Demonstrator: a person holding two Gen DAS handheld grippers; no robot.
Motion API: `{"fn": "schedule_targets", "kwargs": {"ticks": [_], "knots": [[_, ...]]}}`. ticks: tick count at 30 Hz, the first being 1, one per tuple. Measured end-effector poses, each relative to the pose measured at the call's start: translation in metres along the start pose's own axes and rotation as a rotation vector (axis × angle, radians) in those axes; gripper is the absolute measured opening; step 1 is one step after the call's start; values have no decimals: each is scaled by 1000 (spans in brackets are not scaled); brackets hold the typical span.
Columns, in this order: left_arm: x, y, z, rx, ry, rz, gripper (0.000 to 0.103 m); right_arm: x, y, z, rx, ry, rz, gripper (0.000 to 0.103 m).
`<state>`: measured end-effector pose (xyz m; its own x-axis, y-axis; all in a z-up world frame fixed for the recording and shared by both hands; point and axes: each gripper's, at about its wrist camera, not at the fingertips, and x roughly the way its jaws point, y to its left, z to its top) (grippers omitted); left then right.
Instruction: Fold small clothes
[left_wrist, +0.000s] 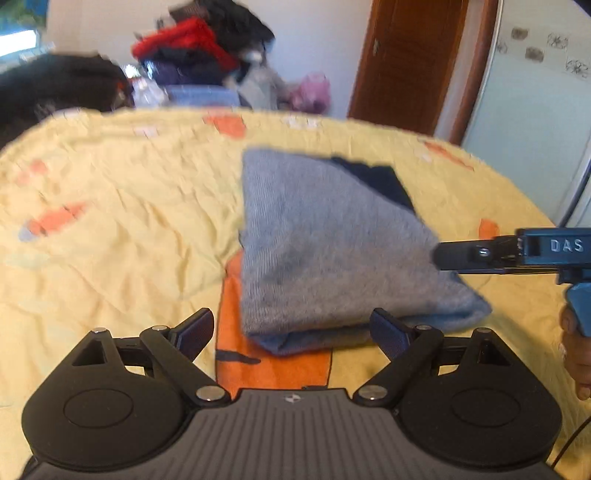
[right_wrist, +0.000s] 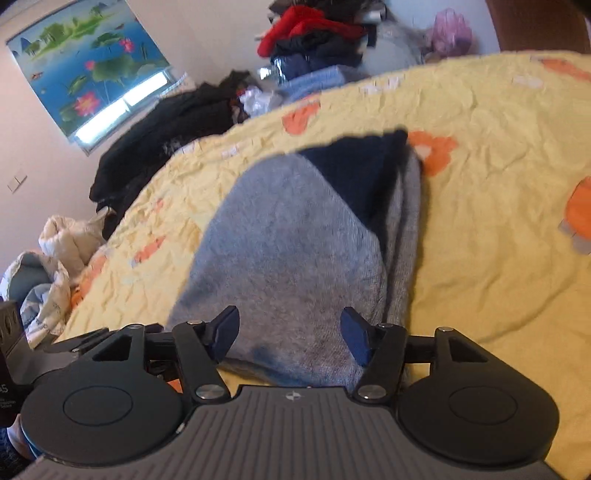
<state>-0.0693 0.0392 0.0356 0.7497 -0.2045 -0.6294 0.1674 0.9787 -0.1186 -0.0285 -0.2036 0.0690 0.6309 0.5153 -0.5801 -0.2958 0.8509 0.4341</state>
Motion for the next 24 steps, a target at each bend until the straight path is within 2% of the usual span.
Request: {"fn": "schedule_targets", "kwargs": {"ticks": [2, 4, 5, 7, 10, 12, 16, 20, 21, 24], "knots": [[-6, -9, -6, -4, -19, 26, 93, -15, 7, -9, -23, -49, -66, 79], [-4, -16, -15, 8, -31, 78, 93, -21, 12, -24, -35, -52, -154, 95], [1, -18, -18, 8, -16, 99, 93, -22, 14, -33, -46, -46, -200, 96], [8, -16, -26, -13, 22, 94, 93, -20, 14, -51, -62, -19, -251, 98], [12, -17, -37, -13, 19, 132, 93, -13, 6, -65, -20, 36, -316, 100], [13, -19, -40, 4, 14, 155, 99, -11, 2, -69, -3, 13, -371, 102], [15, -21, -42, 20, 25, 153, 103, -7, 2, -72, 5, -30, -436, 103], [17, -23, -42, 32, 28, 160, 103, 7, 11, -84, -97, -77, -517, 103], [17, -23, -42, 34, 29, 160, 103, 10, 15, -85, -122, -66, -534, 103], [17, -23, -42, 33, 29, 160, 103, 9, 16, -85, -127, -66, -508, 103]]}}
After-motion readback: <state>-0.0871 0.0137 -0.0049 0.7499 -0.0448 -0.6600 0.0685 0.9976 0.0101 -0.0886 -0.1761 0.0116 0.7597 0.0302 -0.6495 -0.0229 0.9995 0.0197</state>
